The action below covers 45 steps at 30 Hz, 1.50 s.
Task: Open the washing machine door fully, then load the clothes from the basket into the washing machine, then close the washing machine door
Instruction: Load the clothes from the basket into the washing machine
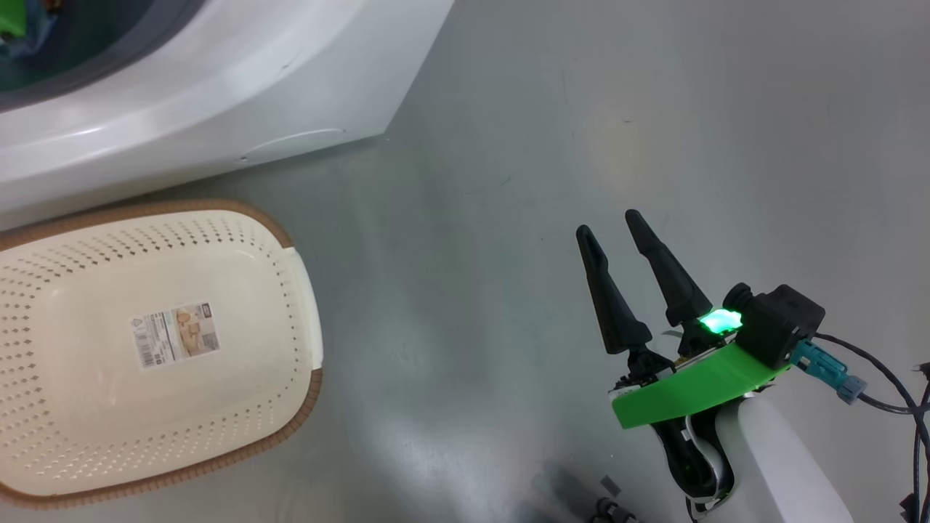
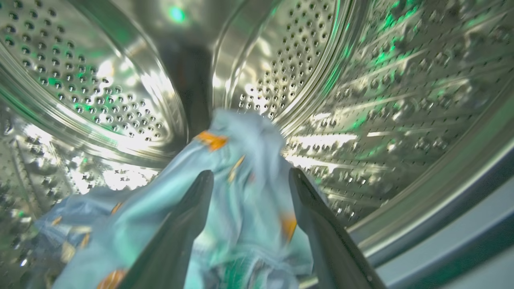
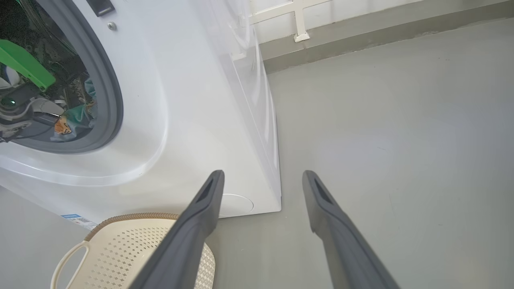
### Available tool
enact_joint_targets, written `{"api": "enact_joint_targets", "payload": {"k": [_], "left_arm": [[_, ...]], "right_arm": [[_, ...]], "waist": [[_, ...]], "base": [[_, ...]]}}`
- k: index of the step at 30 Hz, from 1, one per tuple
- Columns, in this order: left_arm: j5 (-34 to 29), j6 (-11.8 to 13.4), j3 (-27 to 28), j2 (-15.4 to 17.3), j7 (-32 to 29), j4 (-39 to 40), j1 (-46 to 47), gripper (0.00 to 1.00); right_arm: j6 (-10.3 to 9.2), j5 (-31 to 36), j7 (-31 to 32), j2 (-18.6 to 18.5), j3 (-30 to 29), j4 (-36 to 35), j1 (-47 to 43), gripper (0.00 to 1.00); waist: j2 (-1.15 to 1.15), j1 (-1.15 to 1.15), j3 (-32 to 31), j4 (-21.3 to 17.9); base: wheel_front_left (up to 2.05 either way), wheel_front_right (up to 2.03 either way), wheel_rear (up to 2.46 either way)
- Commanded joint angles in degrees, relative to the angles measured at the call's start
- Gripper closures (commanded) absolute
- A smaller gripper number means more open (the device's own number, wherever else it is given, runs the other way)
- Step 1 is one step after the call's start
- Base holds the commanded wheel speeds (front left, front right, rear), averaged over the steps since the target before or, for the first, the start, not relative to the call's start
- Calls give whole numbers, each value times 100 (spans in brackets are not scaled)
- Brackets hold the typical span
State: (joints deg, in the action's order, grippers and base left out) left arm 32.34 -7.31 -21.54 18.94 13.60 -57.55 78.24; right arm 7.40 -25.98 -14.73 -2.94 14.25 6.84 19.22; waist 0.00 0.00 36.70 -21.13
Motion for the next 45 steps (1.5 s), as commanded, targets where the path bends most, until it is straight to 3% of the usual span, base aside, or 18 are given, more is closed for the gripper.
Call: {"api": "enact_joint_targets", "payload": {"k": [1, 11, 22, 28, 45], "left_arm": [[12, -17, 8, 160, -43, 3, 155, 0], [262, -17, -420, 70, -30, -514, 76, 0], [457, -17, -735, 229, 134, -166, -383, 0], [444, -17, -583, 302, 138, 127, -721, 0], [-26, 94, 200, 114, 140, 1383, -2231, 0]], "right_arm": [[9, -96, -27, 6, 134, -86, 20, 0], [9, -49, -27, 6, 112, 28, 85, 0], [9, -61, -27, 6, 80, 93, 99, 0], [9, -31, -27, 6, 31, 151, 77, 0], [9, 93, -27, 6, -99, 324, 4, 0]], "waist": [[0, 0, -43, 50], [0, 0, -233, 237], [0, 0, -476, 370], [0, 0, -666, 484], [0, 0, -1285, 744]], "base": [[0, 0, 0], [0, 0, 0], [0, 0, 0], [0, 0, 0], [0, 0, 0]]}}
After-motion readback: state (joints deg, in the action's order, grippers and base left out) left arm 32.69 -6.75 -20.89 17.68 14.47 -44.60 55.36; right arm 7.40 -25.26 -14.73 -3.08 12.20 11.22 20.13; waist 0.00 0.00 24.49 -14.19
